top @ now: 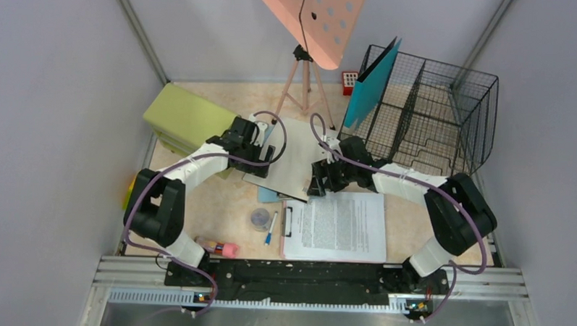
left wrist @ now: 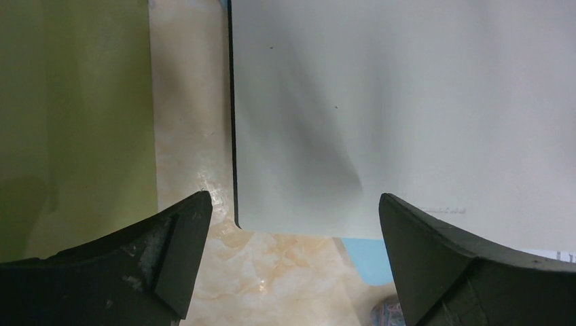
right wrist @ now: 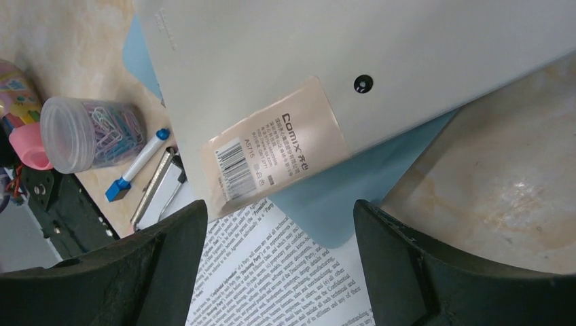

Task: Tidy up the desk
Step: Pick up the folder from the folder.

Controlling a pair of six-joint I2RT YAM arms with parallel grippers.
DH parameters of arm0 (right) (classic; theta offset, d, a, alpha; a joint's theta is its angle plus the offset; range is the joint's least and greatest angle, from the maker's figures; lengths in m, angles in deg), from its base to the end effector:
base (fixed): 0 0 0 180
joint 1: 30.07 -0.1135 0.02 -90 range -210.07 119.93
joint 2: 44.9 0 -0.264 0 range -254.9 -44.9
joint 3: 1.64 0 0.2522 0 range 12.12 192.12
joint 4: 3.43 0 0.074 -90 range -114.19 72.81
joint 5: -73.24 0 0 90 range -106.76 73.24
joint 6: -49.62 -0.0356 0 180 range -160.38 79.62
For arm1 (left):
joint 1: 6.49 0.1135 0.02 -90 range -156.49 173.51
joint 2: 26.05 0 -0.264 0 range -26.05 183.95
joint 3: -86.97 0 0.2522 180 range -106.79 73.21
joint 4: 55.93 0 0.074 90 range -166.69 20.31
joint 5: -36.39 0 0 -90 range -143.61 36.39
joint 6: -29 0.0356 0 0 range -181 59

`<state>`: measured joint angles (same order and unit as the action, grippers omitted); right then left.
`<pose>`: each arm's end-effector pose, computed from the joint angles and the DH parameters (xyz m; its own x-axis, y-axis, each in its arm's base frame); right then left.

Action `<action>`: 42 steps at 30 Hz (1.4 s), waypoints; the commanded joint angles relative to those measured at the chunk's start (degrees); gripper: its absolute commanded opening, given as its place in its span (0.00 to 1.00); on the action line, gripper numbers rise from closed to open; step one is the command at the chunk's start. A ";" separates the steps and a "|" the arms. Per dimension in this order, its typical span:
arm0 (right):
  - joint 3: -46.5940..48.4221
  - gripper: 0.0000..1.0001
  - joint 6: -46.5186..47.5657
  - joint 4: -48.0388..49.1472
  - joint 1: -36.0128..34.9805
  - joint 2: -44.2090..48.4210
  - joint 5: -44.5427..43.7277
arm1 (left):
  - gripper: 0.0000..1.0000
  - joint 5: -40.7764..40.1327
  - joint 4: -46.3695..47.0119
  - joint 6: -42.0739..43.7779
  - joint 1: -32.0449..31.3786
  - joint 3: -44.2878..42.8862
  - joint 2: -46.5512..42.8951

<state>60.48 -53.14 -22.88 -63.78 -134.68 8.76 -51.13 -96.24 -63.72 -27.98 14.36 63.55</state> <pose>0.2532 0.1874 0.1827 -0.7589 -0.2667 -0.5941 -0.5918 0.6633 0.4582 0.2958 -0.1181 0.2116 -0.8005 0.2642 -0.5379 0.3502 0.9346 -0.0620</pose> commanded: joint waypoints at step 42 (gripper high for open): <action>-3.16 0.75 -27.81 22.93 2.15 -7.35 11.32 | 0.88 21.19 0.24 2.19 3.00 3.67 2.88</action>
<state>58.51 -76.50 -7.72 -62.41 -141.60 20.13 -32.68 -94.16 -62.28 -25.06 17.57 67.11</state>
